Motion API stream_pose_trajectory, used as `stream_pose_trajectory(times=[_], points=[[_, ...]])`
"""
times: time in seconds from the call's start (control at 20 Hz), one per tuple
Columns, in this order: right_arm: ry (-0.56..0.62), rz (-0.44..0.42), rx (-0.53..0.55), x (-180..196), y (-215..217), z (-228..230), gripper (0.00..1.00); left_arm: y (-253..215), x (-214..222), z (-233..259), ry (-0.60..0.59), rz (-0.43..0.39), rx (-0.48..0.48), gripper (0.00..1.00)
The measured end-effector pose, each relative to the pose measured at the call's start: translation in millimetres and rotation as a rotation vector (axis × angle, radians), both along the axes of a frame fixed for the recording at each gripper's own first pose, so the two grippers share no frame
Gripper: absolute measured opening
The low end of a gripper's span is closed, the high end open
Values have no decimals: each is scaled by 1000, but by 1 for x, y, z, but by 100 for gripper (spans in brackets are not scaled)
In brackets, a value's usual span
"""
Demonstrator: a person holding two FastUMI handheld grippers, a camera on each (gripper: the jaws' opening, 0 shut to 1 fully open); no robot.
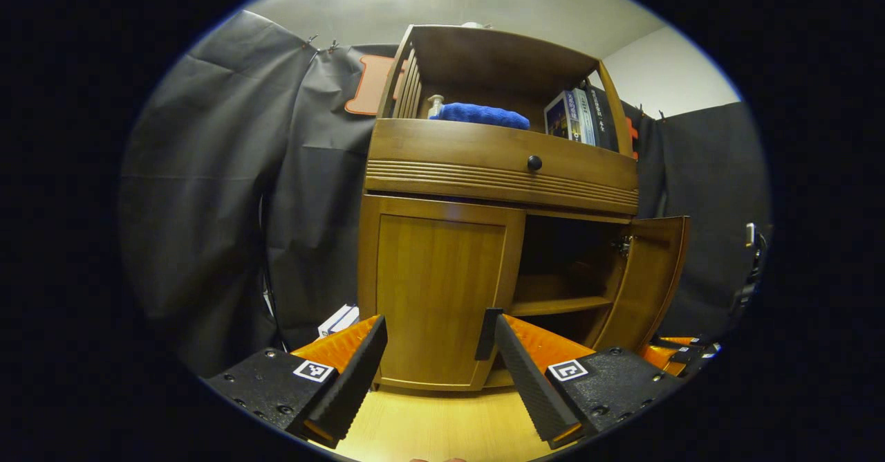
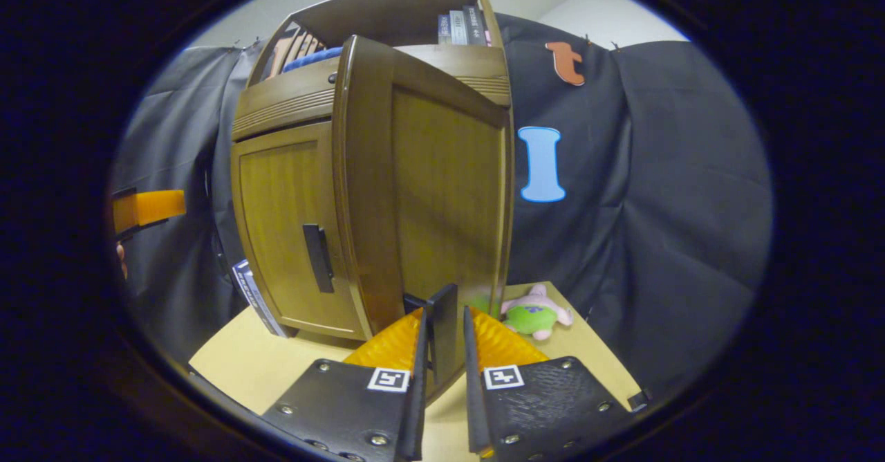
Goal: Open the right door of the double-door shoe cabinet with the right hand, and open the left door with the left hand.
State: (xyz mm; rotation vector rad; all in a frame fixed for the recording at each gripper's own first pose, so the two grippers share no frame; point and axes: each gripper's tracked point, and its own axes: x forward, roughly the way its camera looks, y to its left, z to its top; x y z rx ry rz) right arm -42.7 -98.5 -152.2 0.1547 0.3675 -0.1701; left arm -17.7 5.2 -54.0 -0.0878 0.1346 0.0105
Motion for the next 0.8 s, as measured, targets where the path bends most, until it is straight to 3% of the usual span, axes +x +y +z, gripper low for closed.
stream_pose_trajectory(times=[0.5, 0.55, 0.6, 0.8], points=[[9, -138, -43, -29, -56, 4, 28, -16, 4, -10, 12, -47, 7, 94], [9, -153, -53, -30, -64, 3, 18, -17, 4, -11, 14, -50, 9, 94], [12, -166, -55, -34, -72, 3, 16, -17, 4, -11, 14, -52, 12, 94], [23, -234, -74, -45, -102, 2, 16, -19, 4, -14, 19, -54, 18, 94]])
